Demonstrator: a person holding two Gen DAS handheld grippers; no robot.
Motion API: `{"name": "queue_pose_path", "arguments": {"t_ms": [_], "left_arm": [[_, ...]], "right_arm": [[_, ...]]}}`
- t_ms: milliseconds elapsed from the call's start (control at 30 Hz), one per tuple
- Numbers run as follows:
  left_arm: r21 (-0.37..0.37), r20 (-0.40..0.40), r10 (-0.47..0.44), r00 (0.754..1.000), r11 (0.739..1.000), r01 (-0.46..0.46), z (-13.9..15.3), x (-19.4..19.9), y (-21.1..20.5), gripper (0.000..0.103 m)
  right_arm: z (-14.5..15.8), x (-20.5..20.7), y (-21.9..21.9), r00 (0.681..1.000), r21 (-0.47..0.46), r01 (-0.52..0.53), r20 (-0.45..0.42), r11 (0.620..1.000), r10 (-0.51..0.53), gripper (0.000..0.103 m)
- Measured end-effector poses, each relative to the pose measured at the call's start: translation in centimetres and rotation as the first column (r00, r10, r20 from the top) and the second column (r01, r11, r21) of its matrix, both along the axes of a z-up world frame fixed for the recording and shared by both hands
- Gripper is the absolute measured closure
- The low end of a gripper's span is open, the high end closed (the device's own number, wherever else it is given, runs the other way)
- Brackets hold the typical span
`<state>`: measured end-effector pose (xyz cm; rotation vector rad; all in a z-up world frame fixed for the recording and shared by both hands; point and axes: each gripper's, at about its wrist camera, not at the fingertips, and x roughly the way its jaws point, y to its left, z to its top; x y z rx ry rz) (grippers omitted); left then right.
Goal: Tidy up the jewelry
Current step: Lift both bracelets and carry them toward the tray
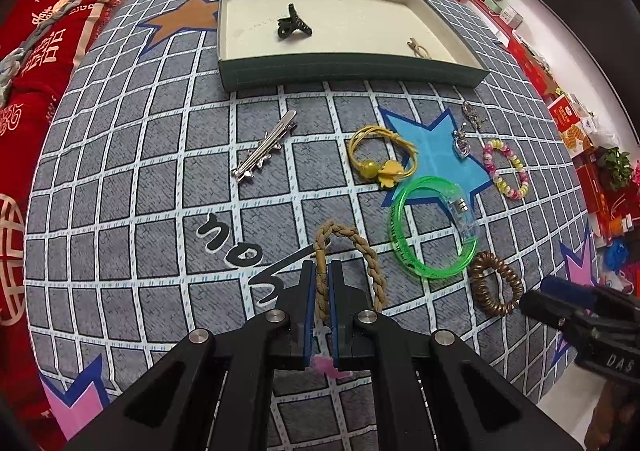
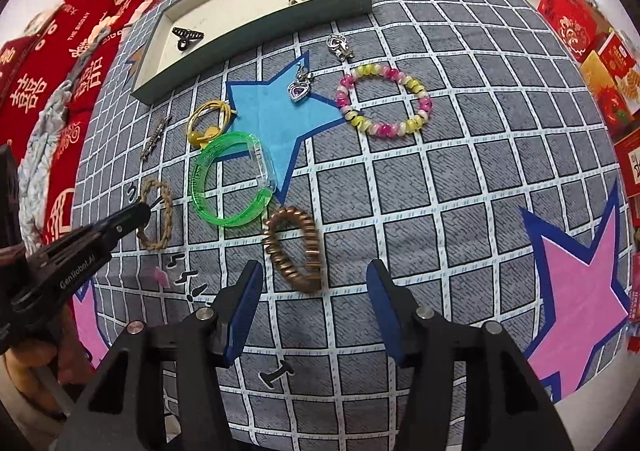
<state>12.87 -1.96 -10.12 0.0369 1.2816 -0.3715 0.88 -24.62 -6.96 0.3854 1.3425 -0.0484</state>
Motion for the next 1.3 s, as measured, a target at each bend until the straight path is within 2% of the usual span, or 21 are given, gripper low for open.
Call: {"name": "queue_pose_path", "arguments": {"t_ms": [167,267,333,400,567,667,700,733,933,1300], "left_arm": [[0.006,0.004,0.006,1.0,1.0,-0.006,0.1,-0.3,0.4,0.084],[0.008,0.006,0.009,1.0,1.0,-0.009,0.3,-0.3,0.7,0.084],[0.007,0.007,0.013,1.0,1.0,-0.013,0.5,-0.3,0.8,0.084],[0.004,0.01,0.013,1.0,1.0,-0.013,0.7,-0.4,1.1,0.084],[0.006,0.005,0.004,1.0,1.0,-0.004,0.7,-0.6,1.1,0.084],[0.009,0.004,-0.004,1.0,1.0,0.004,0.6,-0.7,0.7,0.084],[0.011,0.006,-0.005,1.0,1.0,0.005,0.6,-0.6,0.5,0.084],[0.01,0.008,-0.005,1.0,1.0,0.005,0.6,-0.6,0.5,0.084],[-0.015,0.02,0.008,1.0,1.0,-0.007,1.7,-0.2,0.6,0.084],[-0.062,0.097,0.025,0.995,0.998,-0.019,5.4,2.8,0.0,0.084]], "right_arm": [[-0.5,0.9,0.5,1.0,-0.003,-0.008,-0.004,1.0,0.008,0.045],[-1.0,1.7,1.5,0.999,-0.07,-0.036,-0.02,0.997,0.034,0.048],[-1.2,1.5,0.8,1.0,-0.058,0.01,-0.028,0.998,-0.012,0.055],[-1.3,1.1,0.0,0.998,-0.058,0.05,-0.032,0.997,-0.052,0.055],[-2.3,0.9,-0.2,0.998,-0.018,0.033,-0.054,0.999,-0.033,0.059],[-2.8,1.3,0.7,0.998,-0.037,0.001,-0.059,0.999,-0.003,0.069],[-2.8,1.4,0.9,0.998,-0.048,-0.002,-0.055,0.999,-0.001,0.083],[-3.0,1.5,1.2,0.997,-0.067,-0.015,-0.071,0.998,0.01,0.091],[-2.2,1.6,0.2,0.999,-0.023,0.023,-0.044,0.999,-0.024,0.091],[3.5,5.9,-1.9,0.994,0.021,0.038,0.104,0.999,-0.04,0.091]]}}
